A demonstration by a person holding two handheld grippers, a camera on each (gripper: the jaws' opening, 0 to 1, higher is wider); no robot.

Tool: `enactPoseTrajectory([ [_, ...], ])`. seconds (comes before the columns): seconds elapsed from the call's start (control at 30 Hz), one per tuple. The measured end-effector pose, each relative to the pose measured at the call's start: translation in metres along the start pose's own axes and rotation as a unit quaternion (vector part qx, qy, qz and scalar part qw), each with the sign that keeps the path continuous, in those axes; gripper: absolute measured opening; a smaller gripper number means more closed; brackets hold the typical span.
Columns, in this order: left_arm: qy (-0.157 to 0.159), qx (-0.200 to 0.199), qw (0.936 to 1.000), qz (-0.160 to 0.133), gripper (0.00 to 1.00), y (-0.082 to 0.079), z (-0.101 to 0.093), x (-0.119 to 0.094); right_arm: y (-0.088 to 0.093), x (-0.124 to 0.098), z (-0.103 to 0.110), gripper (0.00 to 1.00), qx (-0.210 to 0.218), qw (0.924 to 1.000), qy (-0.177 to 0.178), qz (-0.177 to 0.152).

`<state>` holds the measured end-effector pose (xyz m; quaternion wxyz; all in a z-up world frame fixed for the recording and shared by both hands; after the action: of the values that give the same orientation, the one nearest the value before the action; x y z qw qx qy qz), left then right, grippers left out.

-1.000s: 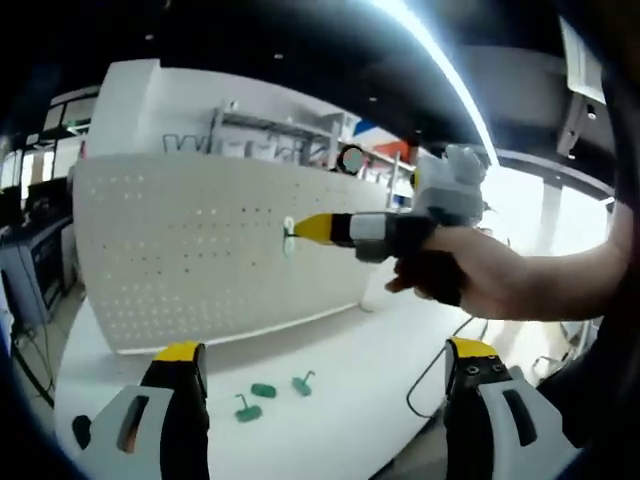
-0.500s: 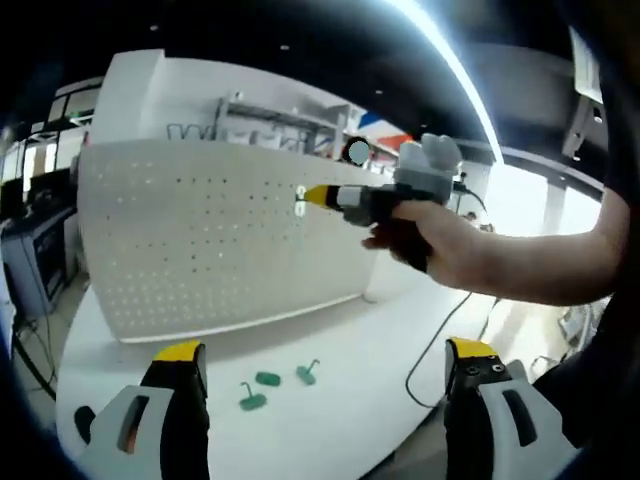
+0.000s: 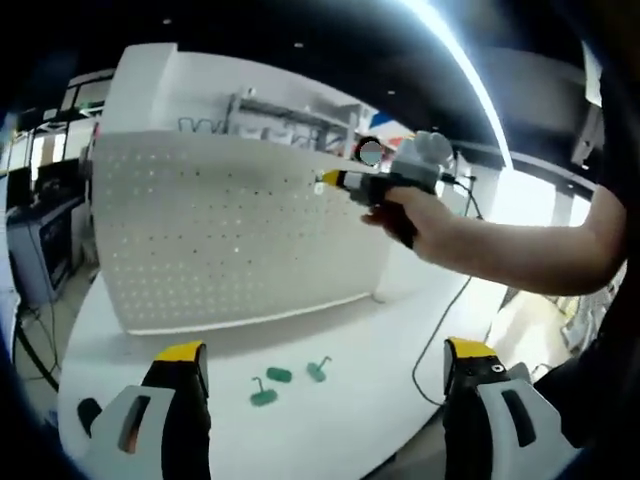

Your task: Insert the hook assembly into the mounting plate slot until the hook locks in place.

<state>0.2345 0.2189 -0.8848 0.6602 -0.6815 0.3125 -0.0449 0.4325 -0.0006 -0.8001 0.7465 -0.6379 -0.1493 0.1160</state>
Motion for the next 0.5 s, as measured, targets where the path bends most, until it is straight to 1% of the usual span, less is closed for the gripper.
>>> enactPoseTrajectory([
  [0.1,-0.003,-0.004,1.0,-0.003,0.99,-0.001,0.002,0.0,-0.005,0.006,-0.005,0.0,-0.014,0.9999,0.005,-0.003],
  [0.23,-0.007,-0.006,1.0,0.003,0.97,0.002,0.003,0.0,-0.009,0.01,-0.014,0.0,-0.028,0.9995,0.014,-0.006],
  [0.4,-0.011,-0.009,0.9999,0.006,0.97,0.006,0.005,-0.001,-0.013,0.01,-0.032,0.0,-0.031,0.9988,0.034,-0.014],
  [0.5,-0.014,-0.011,0.9998,0.008,0.97,0.007,0.006,-0.001,-0.012,0.012,-0.038,0.0,-0.039,0.9984,0.039,-0.01],
])
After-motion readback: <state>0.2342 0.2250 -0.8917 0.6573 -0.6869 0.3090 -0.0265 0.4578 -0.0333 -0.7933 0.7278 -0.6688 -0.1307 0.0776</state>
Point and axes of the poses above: the point that each gripper's makers call its tool centre point, and the gripper's own axes: x roughly forward along the fingers, z roughly to its left, y roughly out of its underside, the point moved 4 cm from there along -x, roughly backward along the fingers, and after that the axes turned 14 degrees about -y, right-handed, at the moved point
